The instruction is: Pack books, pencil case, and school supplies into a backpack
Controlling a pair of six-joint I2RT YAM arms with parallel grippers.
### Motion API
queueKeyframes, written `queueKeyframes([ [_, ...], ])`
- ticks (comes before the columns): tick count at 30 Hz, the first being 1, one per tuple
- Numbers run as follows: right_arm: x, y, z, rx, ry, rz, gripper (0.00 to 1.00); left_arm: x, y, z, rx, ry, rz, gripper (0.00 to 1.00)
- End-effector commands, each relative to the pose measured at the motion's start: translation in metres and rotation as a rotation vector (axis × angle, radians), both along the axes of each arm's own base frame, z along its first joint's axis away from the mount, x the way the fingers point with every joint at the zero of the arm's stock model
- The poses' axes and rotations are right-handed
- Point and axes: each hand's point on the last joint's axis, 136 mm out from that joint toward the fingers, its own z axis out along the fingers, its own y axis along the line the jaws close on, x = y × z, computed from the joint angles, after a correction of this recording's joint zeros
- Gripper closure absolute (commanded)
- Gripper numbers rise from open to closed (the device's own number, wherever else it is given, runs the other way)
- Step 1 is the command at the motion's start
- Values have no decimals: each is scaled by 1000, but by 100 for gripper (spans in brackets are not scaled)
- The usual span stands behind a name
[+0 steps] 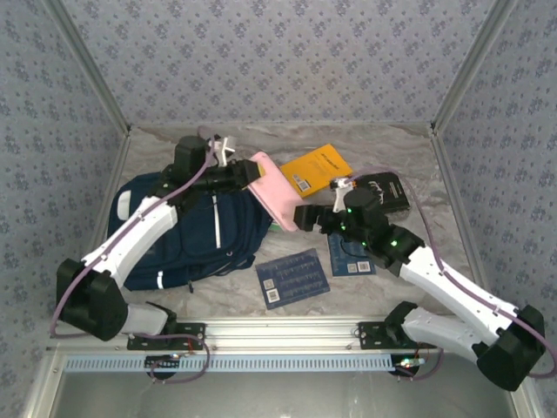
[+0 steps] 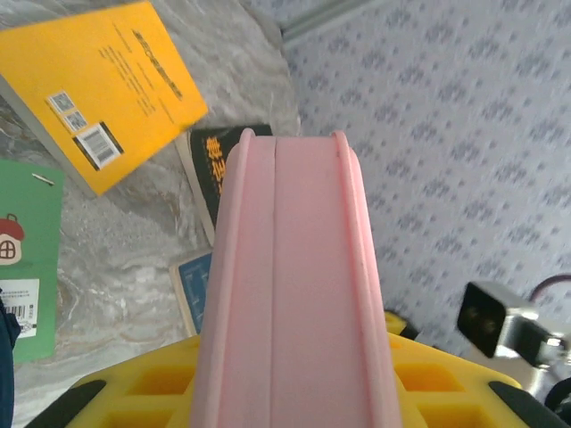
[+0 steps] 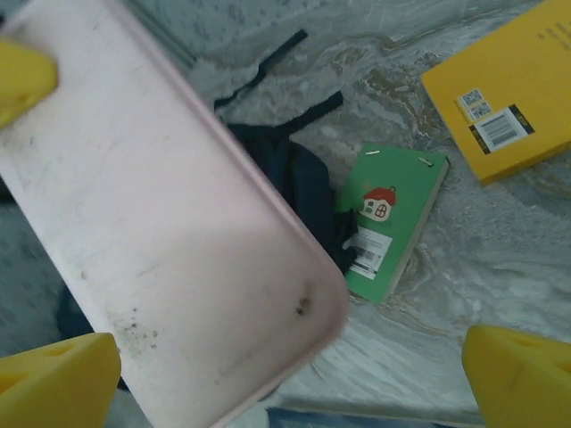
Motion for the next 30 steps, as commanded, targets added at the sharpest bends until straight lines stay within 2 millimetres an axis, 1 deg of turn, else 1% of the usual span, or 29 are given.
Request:
queueKeyframes([
  [1,5,12,18,321,86,-47,0,7,6,48,-171,-80,78,79],
  [4,10,19,19,437,126,-56,0,8,12,58,-238,-76,121,79],
  [8,22,23,27,607,155,-92,0,7,16,68,-306,-74,147,80],
  [12,34,35,44,761,152,-44,3,4,17,68,-327,-66,151,80],
  [14,39,43,49,825,161,-13,7,2,18,68,-330,-63,151,81],
  [16,43,47,57,889,163,-1,10,-1,18,68,-331,-65,147,81],
  [19,48,50,66,935,146,5,17,-3,18,68,-323,-66,144,82],
  [24,47,58,81,962,122,47,32,-4,19,60,-312,-55,146,82],
  [28,45,60,84,971,125,58,48,-4,19,56,-315,-47,152,82],
  [30,45,59,84,970,125,53,59,-4,19,53,-312,-40,152,82],
])
